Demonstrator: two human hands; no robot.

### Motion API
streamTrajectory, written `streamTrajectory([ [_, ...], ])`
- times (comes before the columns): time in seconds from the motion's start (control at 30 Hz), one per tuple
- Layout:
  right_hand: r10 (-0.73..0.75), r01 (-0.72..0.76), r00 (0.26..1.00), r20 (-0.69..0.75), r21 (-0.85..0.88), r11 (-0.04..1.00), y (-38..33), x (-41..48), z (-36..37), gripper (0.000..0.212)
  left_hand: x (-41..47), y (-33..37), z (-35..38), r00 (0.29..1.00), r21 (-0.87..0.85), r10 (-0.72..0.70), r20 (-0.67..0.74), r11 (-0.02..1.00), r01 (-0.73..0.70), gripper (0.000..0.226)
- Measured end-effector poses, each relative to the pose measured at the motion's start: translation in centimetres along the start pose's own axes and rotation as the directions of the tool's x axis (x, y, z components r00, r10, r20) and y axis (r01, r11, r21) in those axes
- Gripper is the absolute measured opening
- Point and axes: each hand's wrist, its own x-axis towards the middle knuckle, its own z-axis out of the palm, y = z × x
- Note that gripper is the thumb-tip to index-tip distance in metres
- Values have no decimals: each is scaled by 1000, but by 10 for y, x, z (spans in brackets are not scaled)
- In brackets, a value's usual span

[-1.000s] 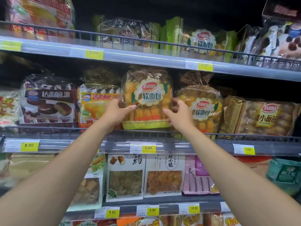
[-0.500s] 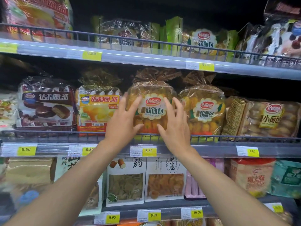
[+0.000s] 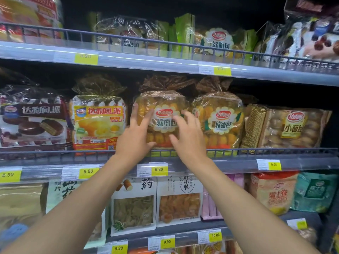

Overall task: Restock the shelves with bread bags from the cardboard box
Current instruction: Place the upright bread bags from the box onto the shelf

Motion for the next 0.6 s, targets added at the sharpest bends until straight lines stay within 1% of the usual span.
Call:
streamTrajectory([
  [0.03, 13, -12, 995, -103, 8, 1000, 9, -3, -7, 54, 0, -1, 0, 1000, -13, -1, 7, 1000, 1, 114],
  [0.07, 53, -54, 981, -188, 3, 999, 20, -6, -13, 54, 0, -2, -1, 1000, -21, 1, 12, 1000, 0, 113],
  [0.1, 118, -122, 965, -236, -3, 993, 33, -7, -20, 61, 0, -3, -1, 1000, -29, 5, 15, 1000, -4, 111],
  [0.13, 202, -210, 950, -239, -6, 978, 46, -7, -26, 73, -1, -4, -2, 1000, -41, 11, 14, 999, -10, 108],
  [0.17, 293, -299, 934, -205, 0, 954, 59, -6, -30, 87, -1, -5, -3, 1000, -55, 15, 14, 998, -15, 105],
  [0.23, 423, -423, 902, -92, 18, 906, 76, -2, -36, 111, -2, -6, -3, 1000, -70, 19, 12, 997, -18, 101],
  [0.3, 451, -451, 892, -16, 10, 893, 81, 1, -34, 119, -2, -6, -4, 1000, -62, 16, 4, 998, -16, 100],
  [0.37, 454, -454, 891, -1, -11, 891, 79, 3, -27, 121, -2, -2, -3, 1000, -49, 2, -12, 999, -3, 100],
  [0.5, 482, -488, 871, -94, -51, 872, 69, 7, -11, 123, -4, 4, 2, 996, 1, -15, -90, 1000, 15, 101],
  [0.6, 495, -504, 862, -111, -81, 860, 66, 11, -3, 124, -2, 7, 4, 994, 29, -21, -111, 999, 25, 103],
])
